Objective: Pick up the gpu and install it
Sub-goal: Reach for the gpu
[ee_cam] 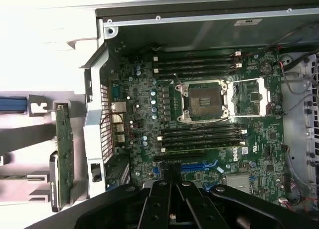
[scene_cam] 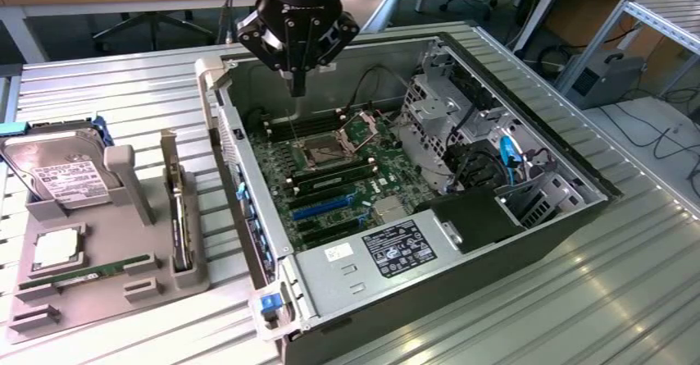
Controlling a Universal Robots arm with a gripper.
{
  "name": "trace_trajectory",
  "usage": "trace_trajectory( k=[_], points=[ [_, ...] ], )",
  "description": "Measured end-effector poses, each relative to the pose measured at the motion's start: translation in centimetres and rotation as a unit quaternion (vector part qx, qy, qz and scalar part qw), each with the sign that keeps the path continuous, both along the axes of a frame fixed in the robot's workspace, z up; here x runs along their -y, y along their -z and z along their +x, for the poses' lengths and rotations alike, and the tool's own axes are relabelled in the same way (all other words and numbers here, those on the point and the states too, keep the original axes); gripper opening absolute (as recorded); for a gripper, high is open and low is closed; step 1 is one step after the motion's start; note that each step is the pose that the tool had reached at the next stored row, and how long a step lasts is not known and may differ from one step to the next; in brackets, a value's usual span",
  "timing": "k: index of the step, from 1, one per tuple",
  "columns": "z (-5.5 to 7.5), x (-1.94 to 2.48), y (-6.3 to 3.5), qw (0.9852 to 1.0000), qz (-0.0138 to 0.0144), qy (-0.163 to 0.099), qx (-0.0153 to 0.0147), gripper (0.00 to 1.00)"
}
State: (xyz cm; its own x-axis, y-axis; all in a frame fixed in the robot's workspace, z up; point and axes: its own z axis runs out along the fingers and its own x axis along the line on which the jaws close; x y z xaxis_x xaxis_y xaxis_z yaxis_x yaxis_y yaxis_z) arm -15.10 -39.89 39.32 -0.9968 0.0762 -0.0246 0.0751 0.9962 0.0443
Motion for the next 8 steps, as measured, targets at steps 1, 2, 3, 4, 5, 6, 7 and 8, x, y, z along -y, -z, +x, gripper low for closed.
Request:
trace_trajectory(
  k=[1, 2, 3, 4, 5, 6, 7, 8],
  points=[
    [-0.08, 0.0, 0.0, 1.0, 0.0, 0.0, 0.0, 0.11],
    [-0.18, 0.0, 0.0, 1.0, 0.0, 0.0, 0.0, 0.11],
    [-0.28, 0.0, 0.0, 1.0, 0.0, 0.0, 0.0, 0.11],
    [-0.35, 0.0, 0.0, 1.0, 0.0001, 0.0, 0.0, 0.11],
    [-0.42, 0.0, 0.0, 1.0, 0.0, 0.0, 0.0, 0.11],
    [-0.5, 0.0, 0.0, 1.0, 0.0, 0.0, 0.0, 0.11],
    [-0.58, 0.0, 0.0, 1.0, 0.0, 0.0, 0.0, 0.11],
    [-0.64, 0.0, 0.0, 1.0, 0.0, 0.0, 0.0, 0.11]
  ],
)
